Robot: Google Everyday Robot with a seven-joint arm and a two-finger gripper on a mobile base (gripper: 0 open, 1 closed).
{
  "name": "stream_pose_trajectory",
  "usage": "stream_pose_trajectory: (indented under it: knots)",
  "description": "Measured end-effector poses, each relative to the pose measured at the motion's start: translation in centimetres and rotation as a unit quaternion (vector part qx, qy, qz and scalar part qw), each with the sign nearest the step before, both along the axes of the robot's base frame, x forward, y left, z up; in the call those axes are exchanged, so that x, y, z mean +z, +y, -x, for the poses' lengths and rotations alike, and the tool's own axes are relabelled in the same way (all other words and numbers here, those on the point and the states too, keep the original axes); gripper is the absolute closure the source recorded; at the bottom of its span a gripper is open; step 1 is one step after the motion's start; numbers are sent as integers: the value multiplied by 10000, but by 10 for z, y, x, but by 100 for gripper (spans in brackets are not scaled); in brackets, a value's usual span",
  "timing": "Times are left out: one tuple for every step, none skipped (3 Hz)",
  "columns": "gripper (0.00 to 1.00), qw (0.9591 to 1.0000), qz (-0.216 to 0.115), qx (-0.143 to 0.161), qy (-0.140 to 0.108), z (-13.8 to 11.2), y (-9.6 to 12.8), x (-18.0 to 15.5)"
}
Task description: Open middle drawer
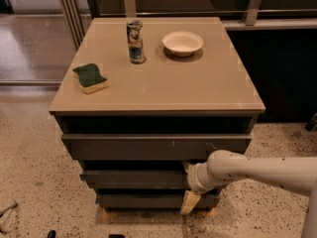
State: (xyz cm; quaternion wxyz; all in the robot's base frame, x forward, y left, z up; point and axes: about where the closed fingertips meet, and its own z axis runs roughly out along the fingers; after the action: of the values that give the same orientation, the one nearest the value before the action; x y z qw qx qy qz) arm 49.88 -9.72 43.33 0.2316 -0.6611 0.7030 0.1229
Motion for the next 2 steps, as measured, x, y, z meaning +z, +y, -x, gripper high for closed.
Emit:
stream_pose_trajectory:
  knots:
    - [0,9998,103,-55,174,-5,-2,-15]
    - [0,9993,151,-59,342,-7,-2,-26]
